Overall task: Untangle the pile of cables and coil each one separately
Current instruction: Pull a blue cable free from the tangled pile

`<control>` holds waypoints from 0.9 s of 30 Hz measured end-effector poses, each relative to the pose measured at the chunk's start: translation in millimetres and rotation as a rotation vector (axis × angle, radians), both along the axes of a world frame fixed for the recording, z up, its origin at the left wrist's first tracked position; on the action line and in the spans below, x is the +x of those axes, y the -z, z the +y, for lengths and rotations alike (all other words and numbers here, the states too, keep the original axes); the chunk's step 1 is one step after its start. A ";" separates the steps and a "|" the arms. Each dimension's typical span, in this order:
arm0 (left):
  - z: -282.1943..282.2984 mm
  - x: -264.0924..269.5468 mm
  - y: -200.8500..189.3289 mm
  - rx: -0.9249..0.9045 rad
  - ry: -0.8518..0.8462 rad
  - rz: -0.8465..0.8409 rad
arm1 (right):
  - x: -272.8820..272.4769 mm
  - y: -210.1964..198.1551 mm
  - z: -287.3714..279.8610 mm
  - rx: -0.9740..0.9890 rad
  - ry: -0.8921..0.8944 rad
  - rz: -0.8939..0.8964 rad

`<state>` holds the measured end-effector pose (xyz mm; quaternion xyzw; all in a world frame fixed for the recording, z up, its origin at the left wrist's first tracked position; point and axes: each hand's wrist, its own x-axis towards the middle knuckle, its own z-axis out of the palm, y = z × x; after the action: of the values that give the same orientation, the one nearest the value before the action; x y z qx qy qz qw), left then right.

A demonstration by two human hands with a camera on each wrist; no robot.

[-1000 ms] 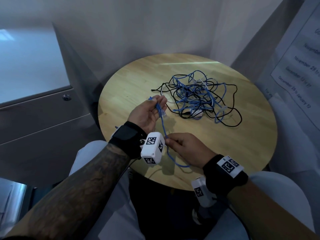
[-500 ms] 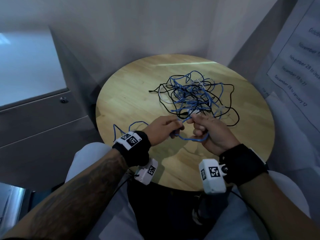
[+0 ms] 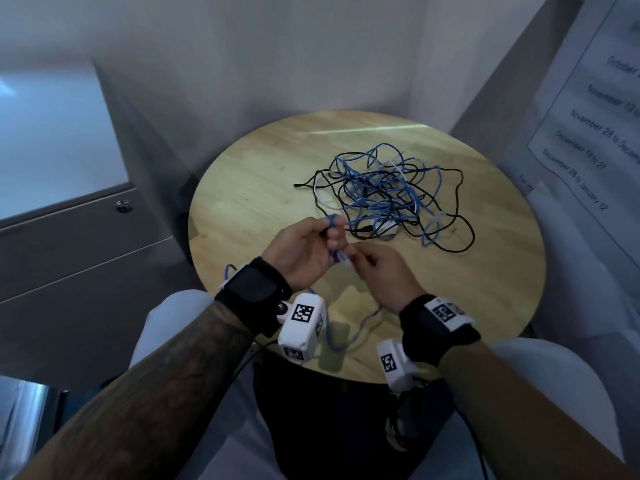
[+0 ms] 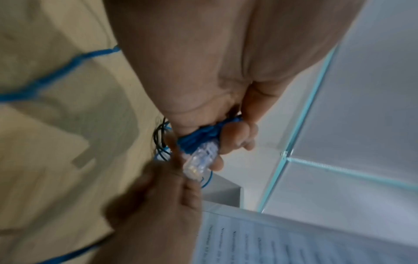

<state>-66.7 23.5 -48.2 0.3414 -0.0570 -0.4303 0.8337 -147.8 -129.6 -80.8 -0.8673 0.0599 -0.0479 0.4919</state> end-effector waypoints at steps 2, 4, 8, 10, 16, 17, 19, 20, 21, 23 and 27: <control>2.9 6.2 2.3 -0.008 -0.104 0.008 | -6.1 2.8 14.2 -0.003 -0.073 0.052; 3.3 10.2 5.3 0.022 -0.185 -0.023 | -11.3 0.0 22.7 0.044 -0.088 0.088; 2.6 15.9 11.9 0.094 -0.344 -0.101 | -16.0 -8.6 25.8 0.084 -0.124 0.164; 4.9 21.0 16.0 0.159 -0.436 -0.167 | -20.7 -9.5 25.2 0.035 -0.151 0.153; 7.5 17.4 23.4 0.647 -0.317 -0.706 | -19.5 -40.1 6.0 0.086 0.036 -0.099; 5.8 12.7 22.5 0.671 -0.223 -0.759 | -19.4 -45.7 1.9 0.092 0.071 -0.131; 1.3 2.2 20.3 0.683 -0.018 -0.809 | -18.8 -50.8 -3.8 0.067 0.112 -0.176; -0.9 -3.1 19.1 0.666 0.057 -0.787 | -17.1 -48.9 -5.5 0.046 0.119 -0.193; -2.5 -7.5 17.8 0.642 0.105 -0.743 | -15.0 -46.7 -6.9 0.023 0.119 -0.206; -4.7 -12.2 15.0 0.591 0.143 -0.650 | -8.9 -39.1 -10.6 -0.013 0.130 -0.211; -5.8 -17.6 8.3 0.465 0.220 -0.507 | 0.5 -29.4 -19.4 0.041 0.168 -0.197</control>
<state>-84.3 17.8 -56.5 0.6095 -0.1992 -0.4205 0.6419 -147.2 -149.0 -51.4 -0.8401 0.0849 -0.1728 0.5071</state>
